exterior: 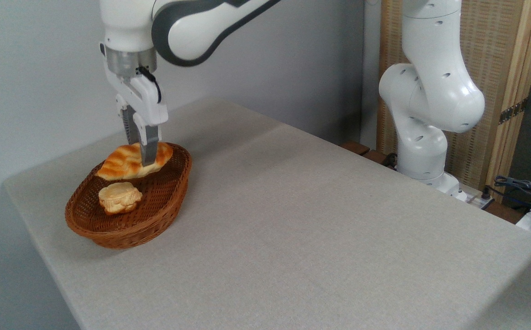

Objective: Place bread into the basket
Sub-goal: 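Lower the loaf into the basket beside the roll and open the gripper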

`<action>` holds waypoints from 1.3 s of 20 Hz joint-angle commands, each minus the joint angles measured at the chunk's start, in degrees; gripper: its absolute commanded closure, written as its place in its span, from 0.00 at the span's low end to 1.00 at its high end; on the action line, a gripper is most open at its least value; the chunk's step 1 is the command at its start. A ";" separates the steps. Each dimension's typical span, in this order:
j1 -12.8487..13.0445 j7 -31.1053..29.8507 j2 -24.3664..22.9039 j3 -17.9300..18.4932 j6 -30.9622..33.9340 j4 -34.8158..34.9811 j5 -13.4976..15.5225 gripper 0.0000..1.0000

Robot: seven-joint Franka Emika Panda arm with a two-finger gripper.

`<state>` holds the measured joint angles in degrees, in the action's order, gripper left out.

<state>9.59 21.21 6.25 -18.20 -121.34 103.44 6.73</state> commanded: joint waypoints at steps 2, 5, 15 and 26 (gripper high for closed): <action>1.05 -2.67 3.33 -0.26 -3.38 -1.22 -0.40 0.00; 1.05 -2.67 3.85 -0.26 -3.38 -1.22 -0.49 0.00; 1.05 -3.19 4.12 -0.17 -3.38 -1.14 -0.40 0.00; 0.43 -6.45 -3.34 6.49 1.97 -1.14 -0.40 0.00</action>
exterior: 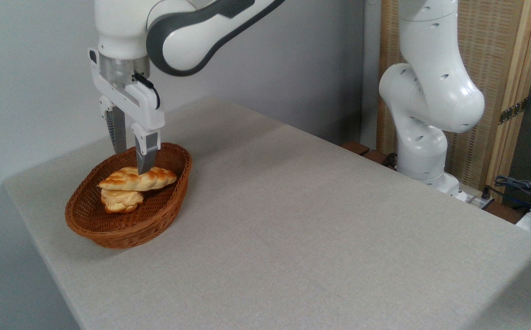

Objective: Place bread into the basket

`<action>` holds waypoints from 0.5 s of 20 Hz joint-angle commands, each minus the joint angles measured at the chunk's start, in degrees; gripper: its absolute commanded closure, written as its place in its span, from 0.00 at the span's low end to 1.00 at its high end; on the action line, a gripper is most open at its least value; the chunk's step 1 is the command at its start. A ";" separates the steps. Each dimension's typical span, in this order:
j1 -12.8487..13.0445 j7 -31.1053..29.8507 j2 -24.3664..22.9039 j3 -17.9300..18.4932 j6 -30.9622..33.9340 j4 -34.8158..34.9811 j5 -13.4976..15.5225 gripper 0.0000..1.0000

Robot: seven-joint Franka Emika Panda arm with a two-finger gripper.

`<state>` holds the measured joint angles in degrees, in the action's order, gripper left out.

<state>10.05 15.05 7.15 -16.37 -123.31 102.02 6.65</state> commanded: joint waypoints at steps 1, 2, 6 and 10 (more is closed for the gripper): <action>-0.03 0.67 -5.30 7.03 5.52 0.20 -0.32 0.00; -0.12 2.77 -5.91 9.22 7.62 0.20 -0.32 0.00; -0.12 15.59 -6.27 15.21 15.28 0.20 -0.41 0.00; -0.12 25.53 -6.98 18.74 18.80 0.29 -1.19 0.00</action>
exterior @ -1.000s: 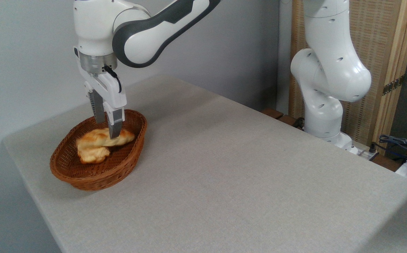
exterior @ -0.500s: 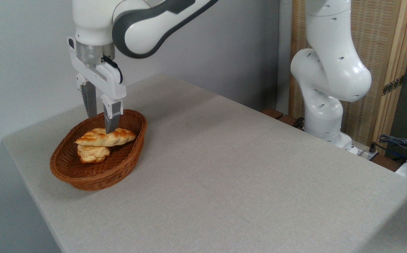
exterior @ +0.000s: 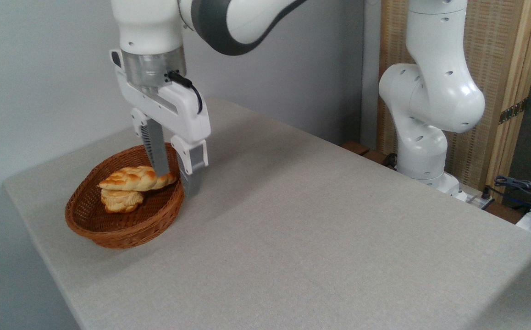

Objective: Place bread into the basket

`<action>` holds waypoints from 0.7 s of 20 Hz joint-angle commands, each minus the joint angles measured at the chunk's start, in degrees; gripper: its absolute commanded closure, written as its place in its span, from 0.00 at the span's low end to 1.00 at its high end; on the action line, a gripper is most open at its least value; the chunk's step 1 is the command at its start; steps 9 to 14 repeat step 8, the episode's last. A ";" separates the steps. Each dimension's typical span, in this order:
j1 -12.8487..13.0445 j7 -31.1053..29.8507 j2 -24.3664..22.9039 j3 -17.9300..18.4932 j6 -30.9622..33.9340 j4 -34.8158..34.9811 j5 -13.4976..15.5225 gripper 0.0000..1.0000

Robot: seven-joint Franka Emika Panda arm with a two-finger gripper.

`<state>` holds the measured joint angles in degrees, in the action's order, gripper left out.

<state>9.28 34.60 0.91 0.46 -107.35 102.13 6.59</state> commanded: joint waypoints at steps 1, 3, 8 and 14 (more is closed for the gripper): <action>0.65 7.40 -0.73 2.00 3.20 0.17 -3.23 0.00; 0.65 9.61 -0.82 2.79 3.29 0.08 -5.10 0.00; 0.65 8.56 -0.65 3.14 3.90 0.08 -4.48 0.00; 0.65 8.56 -0.65 3.14 3.90 0.08 -4.48 0.00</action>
